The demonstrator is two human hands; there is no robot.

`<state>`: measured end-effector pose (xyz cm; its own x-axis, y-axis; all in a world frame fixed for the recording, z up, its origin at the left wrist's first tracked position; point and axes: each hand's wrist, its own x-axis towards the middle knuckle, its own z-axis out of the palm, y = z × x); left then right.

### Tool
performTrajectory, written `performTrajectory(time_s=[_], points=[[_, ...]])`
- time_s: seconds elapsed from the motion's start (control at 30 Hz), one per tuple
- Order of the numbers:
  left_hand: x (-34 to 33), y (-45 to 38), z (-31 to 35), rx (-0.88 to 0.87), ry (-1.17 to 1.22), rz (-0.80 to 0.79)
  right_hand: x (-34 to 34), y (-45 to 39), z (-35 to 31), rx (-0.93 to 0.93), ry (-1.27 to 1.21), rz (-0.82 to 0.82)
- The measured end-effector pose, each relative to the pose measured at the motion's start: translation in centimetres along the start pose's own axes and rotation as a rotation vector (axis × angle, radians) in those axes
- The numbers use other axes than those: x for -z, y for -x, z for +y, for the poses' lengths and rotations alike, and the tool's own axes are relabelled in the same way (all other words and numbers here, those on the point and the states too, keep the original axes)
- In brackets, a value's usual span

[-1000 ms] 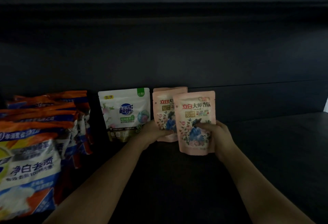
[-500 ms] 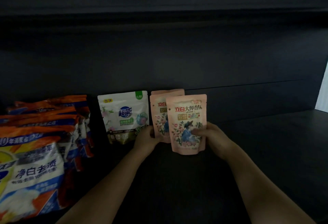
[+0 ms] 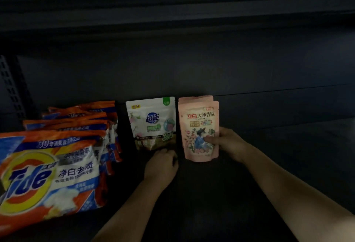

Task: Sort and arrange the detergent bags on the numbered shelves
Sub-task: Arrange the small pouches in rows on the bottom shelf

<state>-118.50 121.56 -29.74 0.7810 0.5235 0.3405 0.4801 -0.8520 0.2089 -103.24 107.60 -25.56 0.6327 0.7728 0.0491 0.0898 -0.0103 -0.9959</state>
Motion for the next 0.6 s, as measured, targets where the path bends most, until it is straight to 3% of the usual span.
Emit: performTrajectory(time_s=[0.4,0.6], points=[[0.4,0.1,0.2,-0.051,-0.052,-0.030,0.3,0.9,1.4,-0.053,0.055,0.083],[1.1,0.7,1.1,-0.096,-0.129,-0.033,0.1,2.5,1.3,-0.045,0.204,0.136]])
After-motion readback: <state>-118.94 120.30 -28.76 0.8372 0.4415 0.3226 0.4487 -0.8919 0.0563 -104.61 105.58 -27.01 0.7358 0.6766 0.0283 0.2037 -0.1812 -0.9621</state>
